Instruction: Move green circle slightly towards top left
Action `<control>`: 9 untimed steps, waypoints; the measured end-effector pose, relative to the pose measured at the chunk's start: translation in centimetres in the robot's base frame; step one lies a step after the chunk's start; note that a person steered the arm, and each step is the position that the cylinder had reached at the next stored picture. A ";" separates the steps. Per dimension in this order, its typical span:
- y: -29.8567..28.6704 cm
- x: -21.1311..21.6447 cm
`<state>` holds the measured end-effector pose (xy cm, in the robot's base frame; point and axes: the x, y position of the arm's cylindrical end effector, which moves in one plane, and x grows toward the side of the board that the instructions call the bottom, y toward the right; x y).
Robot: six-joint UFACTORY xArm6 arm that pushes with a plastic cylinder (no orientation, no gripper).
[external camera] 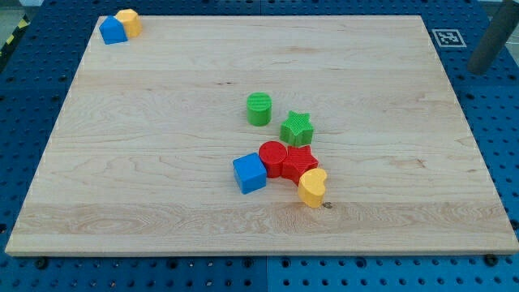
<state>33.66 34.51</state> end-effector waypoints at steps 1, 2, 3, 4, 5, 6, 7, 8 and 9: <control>-1.3 2.7; -5.1 2.8; -9.3 2.7; -13.5 1.7; -17.0 1.9; -19.6 4.8; -21.2 8.0; -23.6 8.2; -25.8 8.9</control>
<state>42.58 8.68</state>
